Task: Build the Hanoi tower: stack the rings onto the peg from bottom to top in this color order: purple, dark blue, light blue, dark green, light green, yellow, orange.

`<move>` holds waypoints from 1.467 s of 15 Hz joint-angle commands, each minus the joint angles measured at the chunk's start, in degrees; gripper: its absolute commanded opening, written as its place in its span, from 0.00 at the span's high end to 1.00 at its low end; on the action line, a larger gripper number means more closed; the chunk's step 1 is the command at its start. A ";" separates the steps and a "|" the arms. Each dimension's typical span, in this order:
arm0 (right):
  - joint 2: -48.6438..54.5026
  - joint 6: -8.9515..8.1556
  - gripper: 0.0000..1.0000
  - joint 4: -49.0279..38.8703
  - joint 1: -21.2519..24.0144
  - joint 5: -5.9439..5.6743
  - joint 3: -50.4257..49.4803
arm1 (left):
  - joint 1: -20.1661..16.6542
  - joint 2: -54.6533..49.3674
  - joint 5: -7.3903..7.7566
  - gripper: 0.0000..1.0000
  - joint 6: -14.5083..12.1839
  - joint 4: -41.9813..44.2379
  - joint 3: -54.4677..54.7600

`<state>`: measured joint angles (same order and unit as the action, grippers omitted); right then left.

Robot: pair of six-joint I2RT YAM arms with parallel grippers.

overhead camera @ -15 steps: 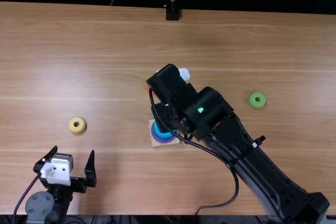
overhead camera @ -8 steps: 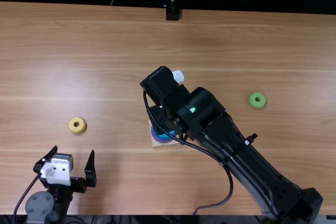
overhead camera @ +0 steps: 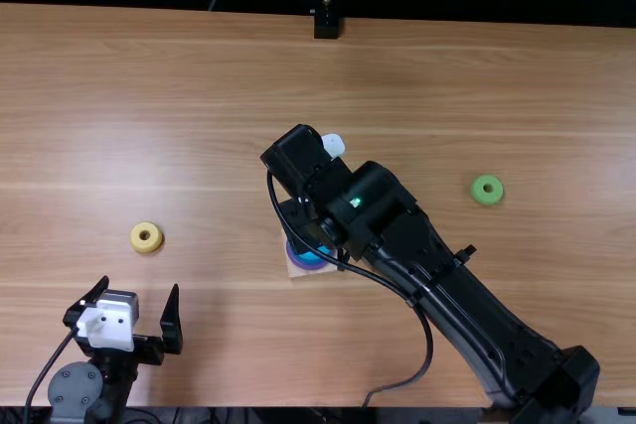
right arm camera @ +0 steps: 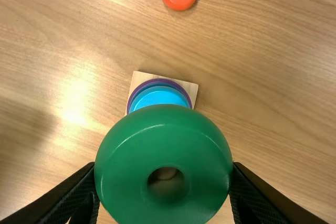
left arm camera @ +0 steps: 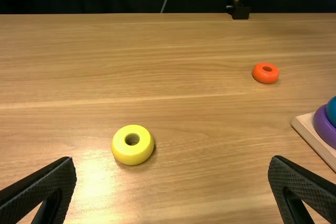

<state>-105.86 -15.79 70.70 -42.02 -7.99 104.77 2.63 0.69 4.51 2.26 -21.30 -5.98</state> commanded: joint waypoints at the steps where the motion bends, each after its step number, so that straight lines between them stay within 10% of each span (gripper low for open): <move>1: -1.98 -0.66 0.48 0.14 -0.87 -0.34 1.66 | -0.17 -0.69 1.08 0.00 -0.68 -4.22 5.98; 3: -1.98 -0.77 0.02 0.14 -0.78 -0.45 1.22 | -0.17 -0.69 1.08 0.00 -0.68 -4.22 5.98; 14: -1.54 -0.87 0.00 -1.34 0.18 -0.77 6.85 | -0.17 -0.69 1.08 0.00 -0.68 -4.22 5.98; 22: 2.59 0.50 0.00 -1.24 20.14 -0.55 3.16 | -0.17 -0.69 1.08 0.00 -0.68 -4.22 5.98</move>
<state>-105.54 -15.64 69.34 -22.65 -8.19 109.21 2.63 0.69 4.51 2.28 -21.32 -6.00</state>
